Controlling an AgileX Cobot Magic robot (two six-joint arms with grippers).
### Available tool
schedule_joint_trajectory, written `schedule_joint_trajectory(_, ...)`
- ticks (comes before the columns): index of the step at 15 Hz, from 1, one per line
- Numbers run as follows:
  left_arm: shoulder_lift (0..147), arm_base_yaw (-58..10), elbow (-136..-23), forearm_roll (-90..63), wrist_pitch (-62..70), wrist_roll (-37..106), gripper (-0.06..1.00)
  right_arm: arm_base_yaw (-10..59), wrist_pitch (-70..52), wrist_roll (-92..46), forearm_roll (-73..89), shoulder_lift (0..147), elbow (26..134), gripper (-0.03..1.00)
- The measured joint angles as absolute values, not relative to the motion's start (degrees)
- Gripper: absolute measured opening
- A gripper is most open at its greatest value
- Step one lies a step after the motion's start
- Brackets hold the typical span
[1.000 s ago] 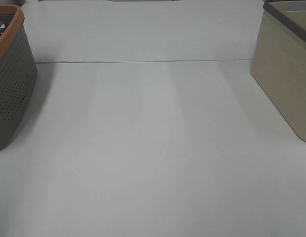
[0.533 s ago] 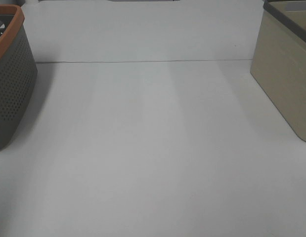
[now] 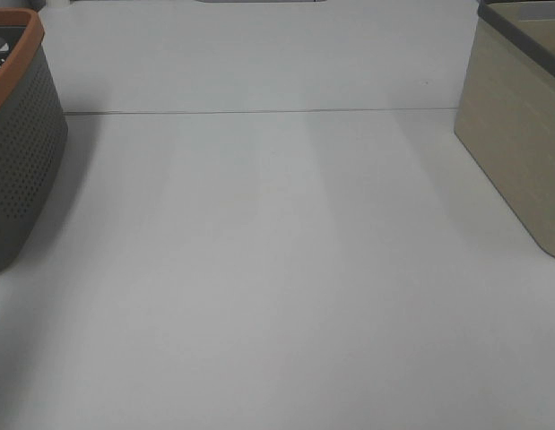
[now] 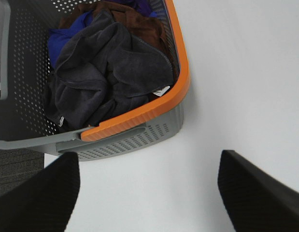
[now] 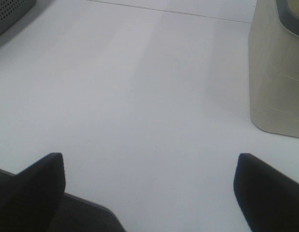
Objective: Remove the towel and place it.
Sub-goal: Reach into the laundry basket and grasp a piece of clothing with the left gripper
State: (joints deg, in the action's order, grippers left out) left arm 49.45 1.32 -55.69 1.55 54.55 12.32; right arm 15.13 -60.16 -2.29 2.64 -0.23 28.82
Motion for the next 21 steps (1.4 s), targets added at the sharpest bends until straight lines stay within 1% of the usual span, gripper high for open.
schedule_joint_trajectory(5, 59.87, 1.32, -64.69, 3.38, 55.00, 16.73, 0.74, 15.13, -60.16, -2.29, 2.64, -0.23, 28.82, 0.92)
schedule_joint_trajectory(8, 71.91, 1.32, -75.11, 5.56, 60.68, 21.54, 0.74, 15.13, -60.16, -2.29, 2.64, -0.23, 28.82, 0.92)
schedule_joint_trajectory(13, 83.08, 1.32, -85.03, 11.00, 61.88, 25.04, 0.74, 15.13, -60.16, -2.29, 2.64, -0.23, 28.82, 0.92)
schedule_joint_trajectory(17, 92.30, 2.35, -91.21, 13.75, 61.82, 26.47, 0.74, 15.13, -60.16, -2.29, 2.64, -0.23, 28.82, 0.92)
schedule_joint_trajectory(20, 97.12, 4.70, -92.82, 13.46, 60.91, 27.56, 0.74, 15.13, -60.16, -2.29, 2.64, -0.23, 28.82, 0.92)
schedule_joint_trajectory(21, 100.90, 5.61, -92.82, 13.64, 58.44, 27.67, 0.74, 15.13, -60.16, -2.29, 2.64, -0.23, 28.82, 0.92)
